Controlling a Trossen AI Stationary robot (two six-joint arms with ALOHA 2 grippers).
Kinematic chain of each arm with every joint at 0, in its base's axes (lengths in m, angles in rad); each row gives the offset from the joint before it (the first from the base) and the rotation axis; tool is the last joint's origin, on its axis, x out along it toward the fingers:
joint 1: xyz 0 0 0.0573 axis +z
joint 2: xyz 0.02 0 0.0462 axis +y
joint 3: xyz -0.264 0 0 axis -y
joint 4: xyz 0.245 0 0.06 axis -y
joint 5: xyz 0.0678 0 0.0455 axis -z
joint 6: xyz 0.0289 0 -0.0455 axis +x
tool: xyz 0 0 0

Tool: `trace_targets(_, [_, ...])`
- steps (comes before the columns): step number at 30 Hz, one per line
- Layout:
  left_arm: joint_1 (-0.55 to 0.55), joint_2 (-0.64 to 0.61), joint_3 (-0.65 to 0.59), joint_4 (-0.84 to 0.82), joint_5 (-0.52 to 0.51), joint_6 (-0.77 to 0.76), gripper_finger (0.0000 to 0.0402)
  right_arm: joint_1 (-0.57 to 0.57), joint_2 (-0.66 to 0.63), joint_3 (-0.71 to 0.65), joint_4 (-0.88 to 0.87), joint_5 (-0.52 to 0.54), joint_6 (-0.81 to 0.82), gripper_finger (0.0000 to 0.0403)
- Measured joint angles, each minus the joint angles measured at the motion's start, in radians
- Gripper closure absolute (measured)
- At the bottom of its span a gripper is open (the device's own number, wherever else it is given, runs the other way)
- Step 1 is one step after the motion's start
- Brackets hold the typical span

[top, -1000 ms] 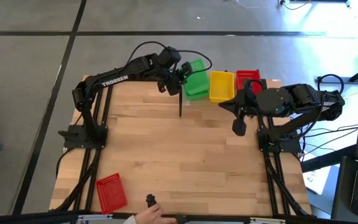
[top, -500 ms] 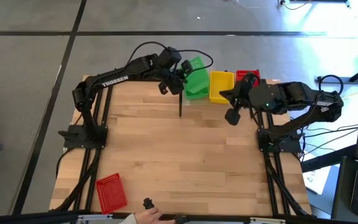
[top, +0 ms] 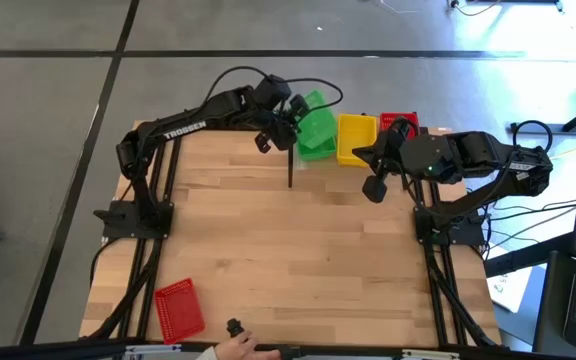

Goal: Stack baskets on shelf by color
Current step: Stack the green bin on the green bins on the shelf

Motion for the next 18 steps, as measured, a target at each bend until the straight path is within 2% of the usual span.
trace_targets(5, [0.000,0.000,0.000,0.000,0.000,-0.049,0.0386,0.000,0.000,0.000,0.000,0.000,-0.008,0.0402])
trace_targets(11, [-0.001,0.000,0.000,0.000,0.000,-0.041,0.0385,-0.003,0.005,0.000,0.000,0.000,-0.094,0.0402])
trace_targets(18, [-0.003,0.000,0.000,0.000,0.001,-0.044,0.0396,-0.076,0.046,-0.001,-0.001,-0.007,-0.174,0.0402])
